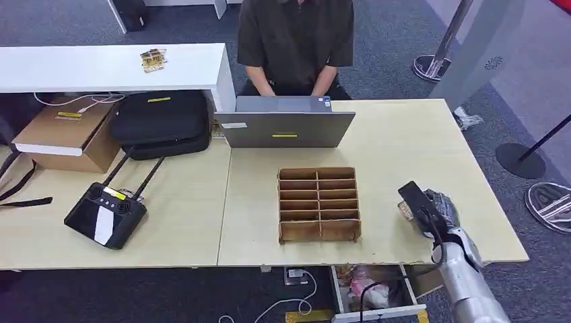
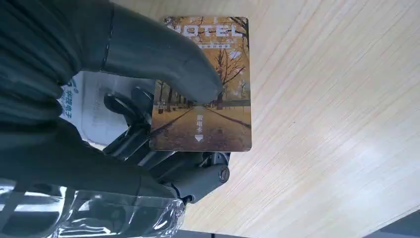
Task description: Pass the card to the sensor for recognition and then transmit it.
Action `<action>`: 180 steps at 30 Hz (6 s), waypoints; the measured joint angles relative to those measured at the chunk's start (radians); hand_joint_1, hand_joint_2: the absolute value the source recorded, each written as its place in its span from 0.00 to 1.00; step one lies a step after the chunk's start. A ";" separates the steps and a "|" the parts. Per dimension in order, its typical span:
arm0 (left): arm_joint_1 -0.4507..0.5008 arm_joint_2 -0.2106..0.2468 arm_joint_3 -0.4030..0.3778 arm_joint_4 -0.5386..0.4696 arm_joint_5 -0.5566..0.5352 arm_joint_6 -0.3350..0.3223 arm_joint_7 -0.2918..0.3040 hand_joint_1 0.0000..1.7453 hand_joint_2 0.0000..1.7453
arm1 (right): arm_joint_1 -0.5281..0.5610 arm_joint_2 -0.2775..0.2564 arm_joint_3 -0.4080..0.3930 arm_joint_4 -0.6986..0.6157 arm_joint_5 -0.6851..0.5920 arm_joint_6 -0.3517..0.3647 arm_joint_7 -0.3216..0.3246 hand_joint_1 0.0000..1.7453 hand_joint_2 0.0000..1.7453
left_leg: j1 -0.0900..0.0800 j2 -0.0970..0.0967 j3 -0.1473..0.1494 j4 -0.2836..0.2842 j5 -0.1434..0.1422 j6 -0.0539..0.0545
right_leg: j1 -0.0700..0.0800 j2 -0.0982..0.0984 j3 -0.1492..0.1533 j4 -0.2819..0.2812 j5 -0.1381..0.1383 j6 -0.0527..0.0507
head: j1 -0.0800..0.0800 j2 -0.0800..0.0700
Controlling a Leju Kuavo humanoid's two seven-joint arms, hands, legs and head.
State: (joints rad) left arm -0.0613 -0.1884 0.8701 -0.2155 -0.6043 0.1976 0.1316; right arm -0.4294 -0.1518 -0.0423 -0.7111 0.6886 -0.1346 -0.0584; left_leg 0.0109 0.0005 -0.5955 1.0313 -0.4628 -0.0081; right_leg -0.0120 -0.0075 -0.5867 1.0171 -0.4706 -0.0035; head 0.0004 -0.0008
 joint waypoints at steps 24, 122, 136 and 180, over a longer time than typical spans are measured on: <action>0.001 0.000 0.001 0.000 -0.021 -0.019 -0.029 0.00 0.00 | 0.274 0.037 0.159 -0.919 0.254 -0.190 0.035 1.00 1.00 | 0.000 -0.002 -0.006 0.000 -0.002 -0.001 | 0.000 -0.001 -0.006 0.001 -0.003 -0.002 | 0.000 0.000; -0.013 0.002 0.027 0.000 -0.098 -0.050 -0.041 0.00 0.00 | -0.687 0.205 0.258 0.062 0.484 0.062 0.041 0.00 1.00 | 0.000 0.000 -0.013 0.000 0.005 -0.006 | 0.000 0.002 -0.017 0.005 0.003 -0.005 | 0.000 0.000; -0.010 0.004 0.074 0.000 -0.088 -0.047 -0.045 0.00 0.00 | -0.603 -0.053 0.365 -0.118 0.298 0.230 0.016 0.00 1.00 | 0.000 0.000 -0.013 0.000 0.004 -0.005 | 0.000 0.001 -0.017 0.005 0.003 -0.005 | 0.000 0.000; -0.008 0.001 0.150 0.000 -0.071 -0.083 -0.048 0.00 0.00 | 0.341 -0.293 0.214 -1.038 0.319 0.295 0.230 0.00 1.00 | 0.000 -0.004 -0.012 0.000 -0.001 -0.003 | 0.000 -0.003 -0.014 0.003 -0.002 -0.003 | 0.000 0.000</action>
State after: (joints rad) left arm -0.0697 -0.1877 1.0204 -0.2155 -0.6752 0.1144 0.0835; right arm -0.0887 -0.4451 0.1717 -1.7487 1.0079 0.1606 0.1717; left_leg 0.0106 -0.0033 -0.6079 1.0312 -0.4639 -0.0110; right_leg -0.0123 -0.0105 -0.6003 1.0200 -0.4726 -0.0063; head 0.0000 -0.0008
